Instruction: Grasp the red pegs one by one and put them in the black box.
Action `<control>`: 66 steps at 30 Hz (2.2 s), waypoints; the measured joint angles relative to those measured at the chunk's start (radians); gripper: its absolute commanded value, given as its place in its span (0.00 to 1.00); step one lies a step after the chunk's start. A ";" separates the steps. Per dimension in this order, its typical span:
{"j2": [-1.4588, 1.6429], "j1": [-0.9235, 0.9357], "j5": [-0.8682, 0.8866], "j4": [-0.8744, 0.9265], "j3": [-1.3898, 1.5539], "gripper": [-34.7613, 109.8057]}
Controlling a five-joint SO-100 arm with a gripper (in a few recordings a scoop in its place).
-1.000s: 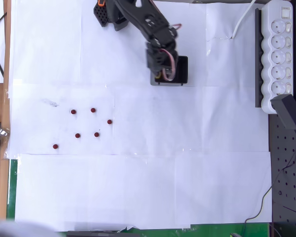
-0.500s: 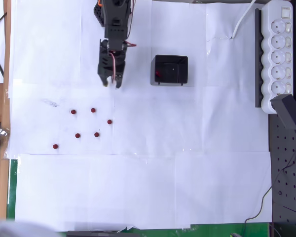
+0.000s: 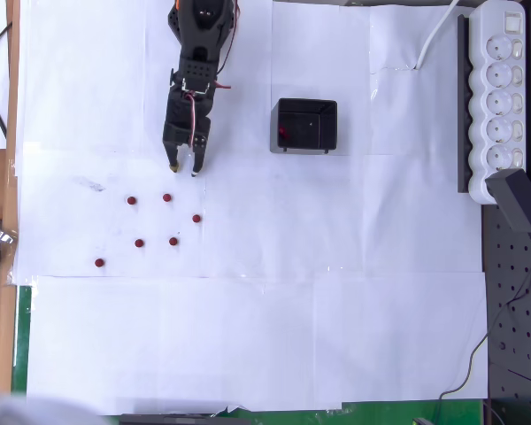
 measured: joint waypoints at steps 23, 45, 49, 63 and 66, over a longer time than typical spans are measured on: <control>0.298 0.044 0.005 -0.115 0.249 0.33; 0.371 0.044 0.035 -0.173 0.298 0.29; 0.371 0.044 0.037 -0.173 0.298 0.25; 0.190 0.032 -0.058 0.483 0.474 0.24; 0.097 -0.026 -0.135 0.900 0.614 0.24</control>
